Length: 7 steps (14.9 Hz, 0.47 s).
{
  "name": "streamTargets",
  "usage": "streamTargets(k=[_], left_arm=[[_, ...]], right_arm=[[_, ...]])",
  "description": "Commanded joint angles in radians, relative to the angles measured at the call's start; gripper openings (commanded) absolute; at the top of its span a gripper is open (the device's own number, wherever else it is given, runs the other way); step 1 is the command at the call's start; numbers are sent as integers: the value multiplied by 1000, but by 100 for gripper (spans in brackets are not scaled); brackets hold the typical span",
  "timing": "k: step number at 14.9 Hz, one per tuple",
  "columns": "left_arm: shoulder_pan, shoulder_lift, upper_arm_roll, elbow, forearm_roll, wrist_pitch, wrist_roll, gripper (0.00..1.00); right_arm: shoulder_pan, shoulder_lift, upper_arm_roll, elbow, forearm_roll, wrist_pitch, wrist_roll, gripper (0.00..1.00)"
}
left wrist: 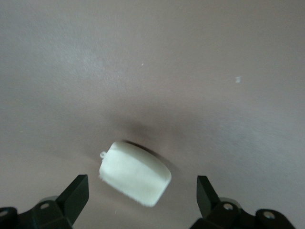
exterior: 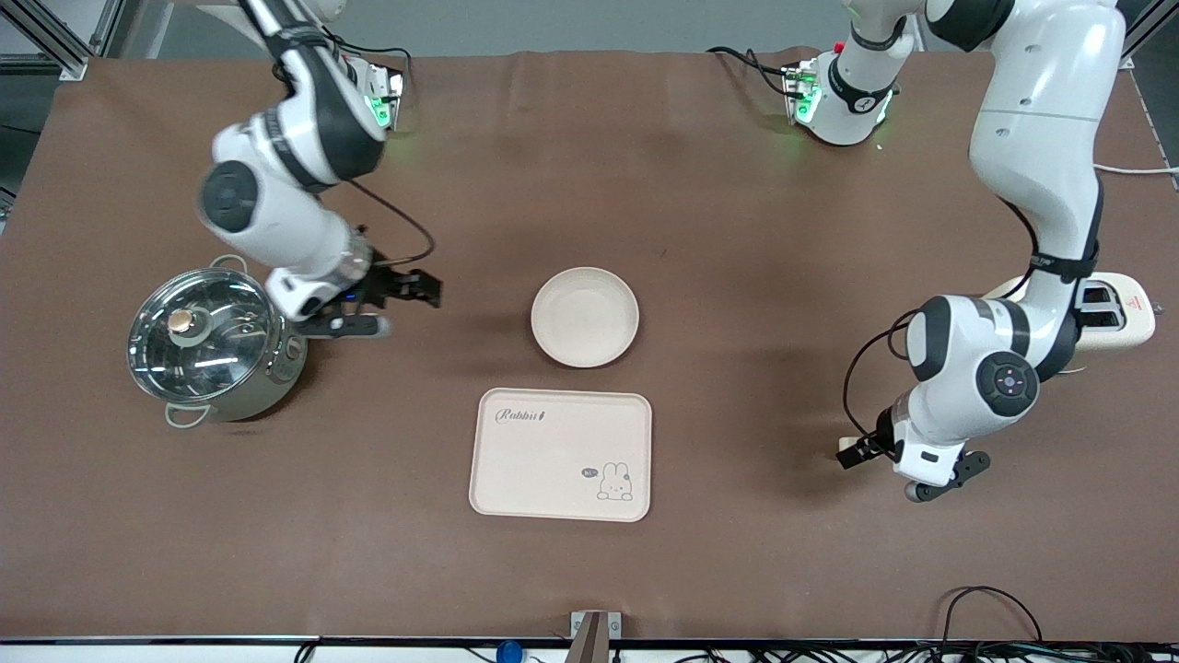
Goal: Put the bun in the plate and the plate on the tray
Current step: 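Grasp the cream bun with the left gripper while the right gripper reaches the plate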
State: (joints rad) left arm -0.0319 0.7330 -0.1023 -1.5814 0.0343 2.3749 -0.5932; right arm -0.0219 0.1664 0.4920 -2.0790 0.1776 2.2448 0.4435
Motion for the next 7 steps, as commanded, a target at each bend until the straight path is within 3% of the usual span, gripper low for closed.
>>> streamTargets(k=[1,2,5,7], left_arm=[[1,42,0,24,9,14,-22,99],[6,54,0,24,10,14,-17,93],[4,68,0,26,10,17,-13,60],[0,59,0,26,10,17,-17,44]], right_arm=[[115,54,-10,-38,16,96,107,100],[152,71,-13,-59,16,134,115,100],[227,143,-20,-110,11,300,167,100],[261,201,-33,-112,3,379,167,100]])
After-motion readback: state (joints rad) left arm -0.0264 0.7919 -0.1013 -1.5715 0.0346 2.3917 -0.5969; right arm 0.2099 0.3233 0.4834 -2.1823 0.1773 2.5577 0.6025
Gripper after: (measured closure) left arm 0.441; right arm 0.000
